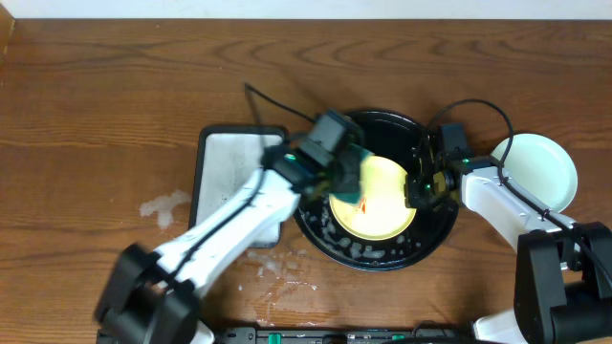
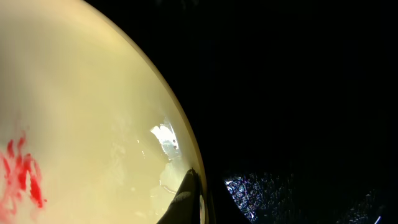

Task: Clean dirty plates on tray and stack at the side
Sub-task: 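Scrub the yellow plate with the sponge while the right gripper holds its rim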

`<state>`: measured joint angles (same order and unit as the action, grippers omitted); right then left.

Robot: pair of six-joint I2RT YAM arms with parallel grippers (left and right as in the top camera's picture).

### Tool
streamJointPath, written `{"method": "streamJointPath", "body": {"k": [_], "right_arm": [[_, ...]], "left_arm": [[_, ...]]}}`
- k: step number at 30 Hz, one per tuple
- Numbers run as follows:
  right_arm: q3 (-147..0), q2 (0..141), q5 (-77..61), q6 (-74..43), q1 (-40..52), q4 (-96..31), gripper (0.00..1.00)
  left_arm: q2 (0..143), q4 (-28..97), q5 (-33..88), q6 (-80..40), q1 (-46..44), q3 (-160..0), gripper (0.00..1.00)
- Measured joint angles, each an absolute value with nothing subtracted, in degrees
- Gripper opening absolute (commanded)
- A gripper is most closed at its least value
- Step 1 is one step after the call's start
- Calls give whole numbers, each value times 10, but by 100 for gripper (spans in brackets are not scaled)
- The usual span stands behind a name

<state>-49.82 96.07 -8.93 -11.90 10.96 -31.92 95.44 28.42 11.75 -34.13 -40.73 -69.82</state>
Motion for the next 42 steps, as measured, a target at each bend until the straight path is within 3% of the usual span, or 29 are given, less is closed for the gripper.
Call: {"method": "streamJointPath", "body": {"k": [9,14,21,27,37,42], "right_arm": [[-500,961,-91,-126,110,-331,1],[-501,961,-91,-128,110,-333,1],[-502,961,-94,-129,110,-338,1],[-501,961,-109,-130,110,-345,1],[-502,961,-111,-130,110,-346,1],[-501,961,-111,-130,110,-347,1]], "left_arm": [[1100,211,138,-428,-453,-698,8],[1127,224,140,-411,-452,-715,7],[1126,354,-23,-375,-462,-748,7],[1127,378,-107,-372,-471,-753,7],[1140,197,109,-369,-445,-733,8],[1148,170,165,-371,-460,-733,8]]}}
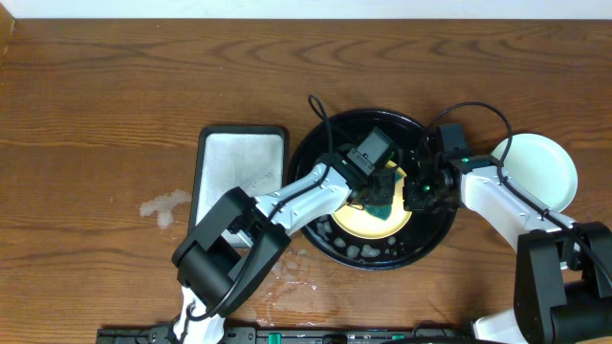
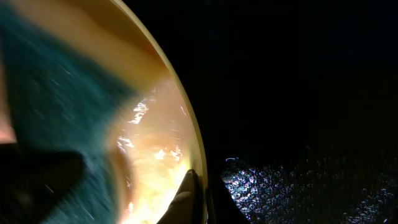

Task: Clean dirty plates on tray and stack at the side
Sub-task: 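Scrub the yellow plate with the sponge while the right gripper holds its rim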

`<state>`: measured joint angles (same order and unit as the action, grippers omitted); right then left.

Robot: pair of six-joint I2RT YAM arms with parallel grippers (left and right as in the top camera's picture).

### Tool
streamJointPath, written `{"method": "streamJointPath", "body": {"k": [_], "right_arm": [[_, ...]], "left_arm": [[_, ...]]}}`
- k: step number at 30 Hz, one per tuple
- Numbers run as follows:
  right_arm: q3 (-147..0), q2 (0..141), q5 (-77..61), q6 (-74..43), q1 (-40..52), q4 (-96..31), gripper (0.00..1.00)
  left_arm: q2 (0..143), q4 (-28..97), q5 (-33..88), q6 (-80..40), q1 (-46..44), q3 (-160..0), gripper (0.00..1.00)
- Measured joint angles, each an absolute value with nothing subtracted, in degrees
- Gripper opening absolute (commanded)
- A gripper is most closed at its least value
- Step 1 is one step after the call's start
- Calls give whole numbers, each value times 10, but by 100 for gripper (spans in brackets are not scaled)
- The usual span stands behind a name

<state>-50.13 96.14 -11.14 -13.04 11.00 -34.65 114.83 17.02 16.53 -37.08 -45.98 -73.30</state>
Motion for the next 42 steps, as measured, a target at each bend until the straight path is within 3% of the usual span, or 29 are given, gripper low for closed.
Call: {"method": "streamJointPath", "body": {"k": [6,10,20,29,34,42], "right_arm": [[-502,961,-111,-130,110,-347,1],[-502,961,-111,-130,110,-347,1],[-501,962,-118,-130,110,-349,1],[-501,962,-124,-132,111,-351,1],[-501,962,-124,-132,111,-351,1],[-501,962,-120,-132,111,-351,1]], "left_arm": [[1155,181,190,-371,-465,-737,8],[1156,269,180,-373,-462,-757,7],[1130,425,-20,-377,-463,-766,7],[1127,396,-154,-370,-472,-762,8],[1127,358,-120,-363,-469,-755,7],[1140,200,79,-374,-449,-732,8]]}}
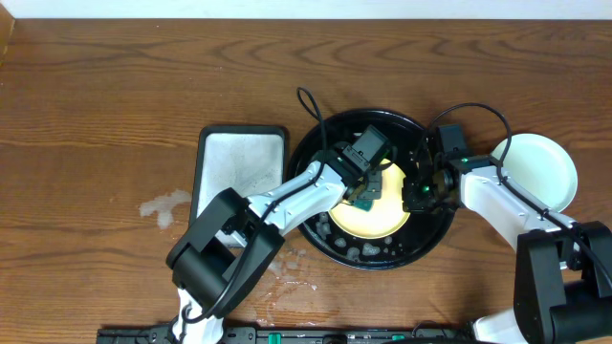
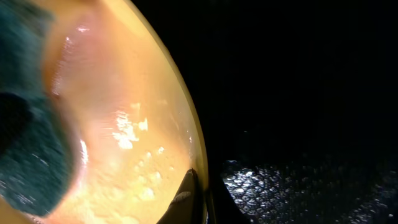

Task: Clean dirty plates on tray and stack at the side
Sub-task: 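Scrub the yellow plate with the sponge while the right gripper holds its rim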

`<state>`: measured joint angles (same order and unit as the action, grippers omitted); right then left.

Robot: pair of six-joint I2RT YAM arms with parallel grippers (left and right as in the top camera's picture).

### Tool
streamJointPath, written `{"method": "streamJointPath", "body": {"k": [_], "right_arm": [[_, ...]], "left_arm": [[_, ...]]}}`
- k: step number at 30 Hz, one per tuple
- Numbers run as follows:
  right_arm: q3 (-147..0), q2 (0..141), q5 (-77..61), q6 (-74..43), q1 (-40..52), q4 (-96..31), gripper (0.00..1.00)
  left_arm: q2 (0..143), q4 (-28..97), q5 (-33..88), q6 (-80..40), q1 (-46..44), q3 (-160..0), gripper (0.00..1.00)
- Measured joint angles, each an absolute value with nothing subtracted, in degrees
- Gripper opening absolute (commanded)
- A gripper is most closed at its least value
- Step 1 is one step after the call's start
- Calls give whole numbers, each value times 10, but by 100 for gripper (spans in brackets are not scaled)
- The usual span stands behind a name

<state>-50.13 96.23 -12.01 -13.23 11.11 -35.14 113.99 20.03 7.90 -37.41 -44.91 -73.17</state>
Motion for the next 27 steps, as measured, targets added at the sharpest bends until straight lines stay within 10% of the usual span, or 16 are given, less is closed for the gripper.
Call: {"method": "streamJointPath", "body": {"k": [17,27], "right_arm": [[-502,962,-115,-132,111,-353,1],[-502,962,-116,-132,111,-354,1]], "left_arm": [[1151,252,281,-323,-450,-734,7],[1145,388,146,-376,-447,-767,7]]}}
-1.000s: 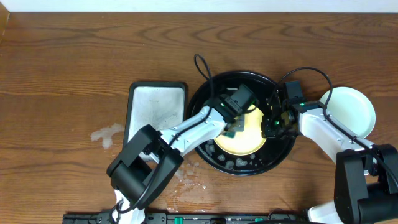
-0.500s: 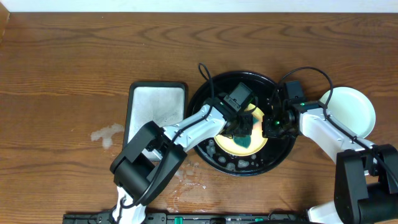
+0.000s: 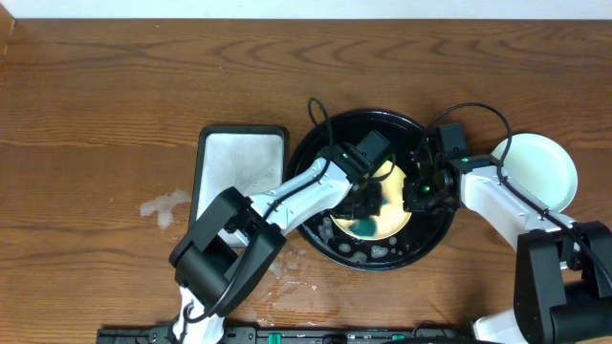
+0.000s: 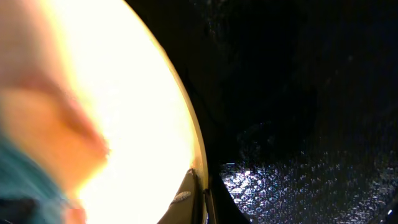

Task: Clean dirty plates on tray and stack at the side
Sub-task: 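Scrub the yellow plate with the sponge while the right gripper holds its rim, then return the sponge to the soapy tray with the left gripper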

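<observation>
A yellow plate (image 3: pixel 390 199) lies in the round black tray (image 3: pixel 330 153). My left gripper (image 3: pixel 364 212) is shut on a teal sponge (image 3: pixel 366 227), which presses on the plate's near-left part. My right gripper (image 3: pixel 414 196) is shut on the plate's right rim. In the right wrist view the plate (image 4: pixel 124 112) fills the left side under strong glare. Its rim sits between the closed fingertips (image 4: pixel 186 196). The sponge (image 4: pixel 22 177) shows blurred at the lower left, and the wet tray floor (image 4: pixel 298 180) is on the right.
A white plate (image 3: pixel 540 170) sits on the table right of the tray. A black rectangular tray with a pale mat (image 3: pixel 239 162) lies to the left. Wet patches (image 3: pixel 164 206) mark the table at the left and near the front edge.
My left gripper has moved the sponge from the plate's far-left part to its near-left part. My right gripper still grips the rim in the same place.
The sponge was first at the plate's left edge, and a red smear showed on the plate. Then it lay over the plate's middle, then at the far left, and now at the near left. My right gripper held the rim at every moment.
</observation>
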`<state>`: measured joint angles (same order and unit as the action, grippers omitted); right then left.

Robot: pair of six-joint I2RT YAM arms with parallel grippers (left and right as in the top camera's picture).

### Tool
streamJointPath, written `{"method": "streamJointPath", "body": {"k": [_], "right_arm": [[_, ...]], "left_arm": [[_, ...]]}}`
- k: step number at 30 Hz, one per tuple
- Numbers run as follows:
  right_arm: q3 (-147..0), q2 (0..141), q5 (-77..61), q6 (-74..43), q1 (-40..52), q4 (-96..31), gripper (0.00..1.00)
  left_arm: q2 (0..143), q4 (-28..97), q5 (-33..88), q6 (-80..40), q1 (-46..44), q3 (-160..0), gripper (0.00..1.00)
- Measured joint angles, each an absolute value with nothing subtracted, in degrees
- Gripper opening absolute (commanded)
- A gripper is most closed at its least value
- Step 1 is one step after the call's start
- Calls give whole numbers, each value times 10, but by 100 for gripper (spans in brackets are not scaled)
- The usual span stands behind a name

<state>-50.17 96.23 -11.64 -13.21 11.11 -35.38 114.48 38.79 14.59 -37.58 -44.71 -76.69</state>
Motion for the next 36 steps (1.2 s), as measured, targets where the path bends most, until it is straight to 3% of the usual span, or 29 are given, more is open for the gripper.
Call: {"method": "streamJointPath", "body": {"k": [9,21,29,31,33,36], "right_arm": [[-502,962,-122,-132,111,-357,1],[-499,941,-113,-132,111,-363,1],[-492,794,-33,-132,115,-416,1],[-492,756,-5,-132,124,-422,1],[-492,730,17,-132,139,-425,1],[-491,698,72,-132,176,-428,1]], "left_arm": [[1117,462,5,-433,-427,-782,7],[924,551,-39,-382,-389,-780,8],[838,633,-57,-311,-246,-759,8],[831,629,-62,-299,-207,-728,11],[832,609,-62,-292,-174,-686,25],[837,557,-48,-272,-140,-625,34]]}}
